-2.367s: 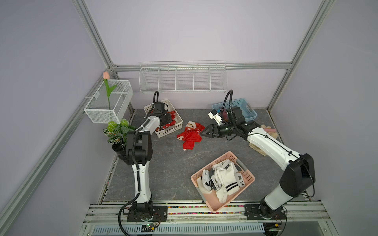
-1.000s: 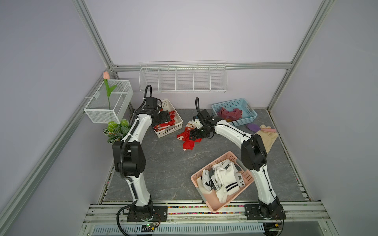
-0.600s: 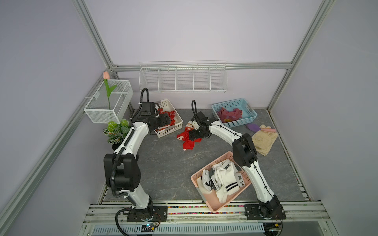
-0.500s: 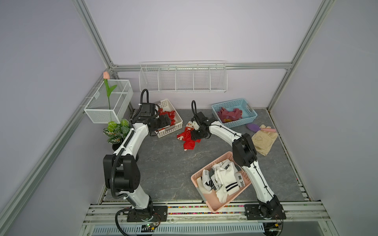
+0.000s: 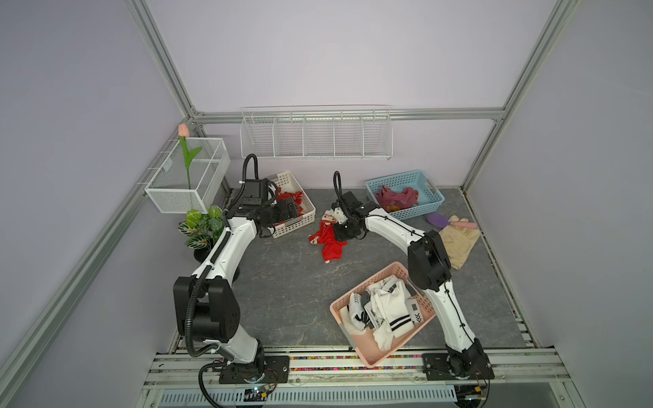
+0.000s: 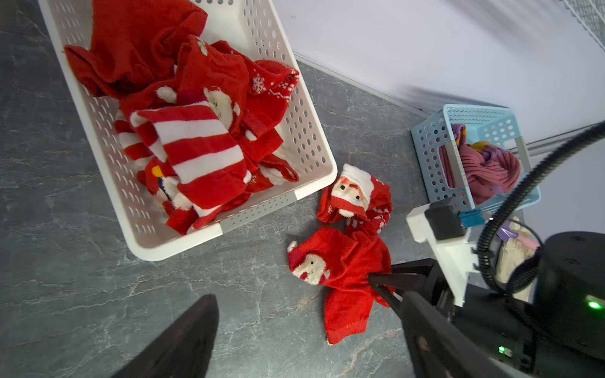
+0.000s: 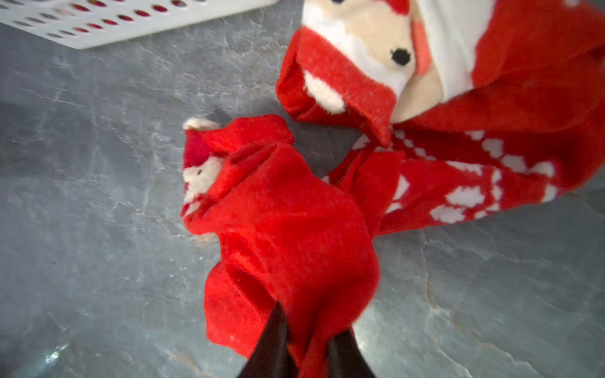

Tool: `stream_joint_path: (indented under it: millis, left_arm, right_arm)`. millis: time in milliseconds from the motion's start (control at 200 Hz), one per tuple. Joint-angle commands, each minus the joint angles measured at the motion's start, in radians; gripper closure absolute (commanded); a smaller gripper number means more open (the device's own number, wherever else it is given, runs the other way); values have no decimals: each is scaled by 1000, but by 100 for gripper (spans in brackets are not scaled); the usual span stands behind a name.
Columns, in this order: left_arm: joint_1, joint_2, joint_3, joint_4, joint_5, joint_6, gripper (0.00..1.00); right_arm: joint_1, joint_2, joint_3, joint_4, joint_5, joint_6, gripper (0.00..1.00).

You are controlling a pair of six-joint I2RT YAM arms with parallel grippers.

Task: Sort the socks into the basket by color
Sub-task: Pick up the sock from the center of the board.

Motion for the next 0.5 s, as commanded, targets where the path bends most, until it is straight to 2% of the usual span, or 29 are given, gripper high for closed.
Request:
stream_joint_path:
  millis: [0, 75, 175, 205, 305, 370, 410, 450, 495]
  left_arm:
    - [-9, -28, -22, 17, 17, -7, 13]
    - [-11, -31, -31, 22, 25, -8, 14]
    - [-15, -39, -43, 27, 31, -10, 14]
    - [-16, -42, -47, 29, 33, -10, 14]
    - [-17, -48, -58, 30, 37, -11, 14]
    - [-19, -53, -66, 30, 40, -11, 14]
    - [-19, -56, -71, 30, 42, -11, 14]
    - [-19, -60, -76, 32, 43, -11, 14]
    - [-21, -64, -79, 31, 43, -12, 14]
  right_arm:
    - [9, -79, -27, 17, -26, -7, 89]
    - [14, -90, -39, 20, -30, -8, 92]
    - [16, -90, -44, 9, -39, -5, 77]
    - [16, -90, -50, 10, -39, -3, 75]
    - [17, -100, -78, 22, -37, 3, 82]
    - [18, -107, -93, 29, -34, 8, 70]
    - [18, -110, -99, 27, -33, 7, 68]
    - [19, -115, -110, 33, -30, 8, 72]
    - [22, -120, -117, 43, -26, 8, 91]
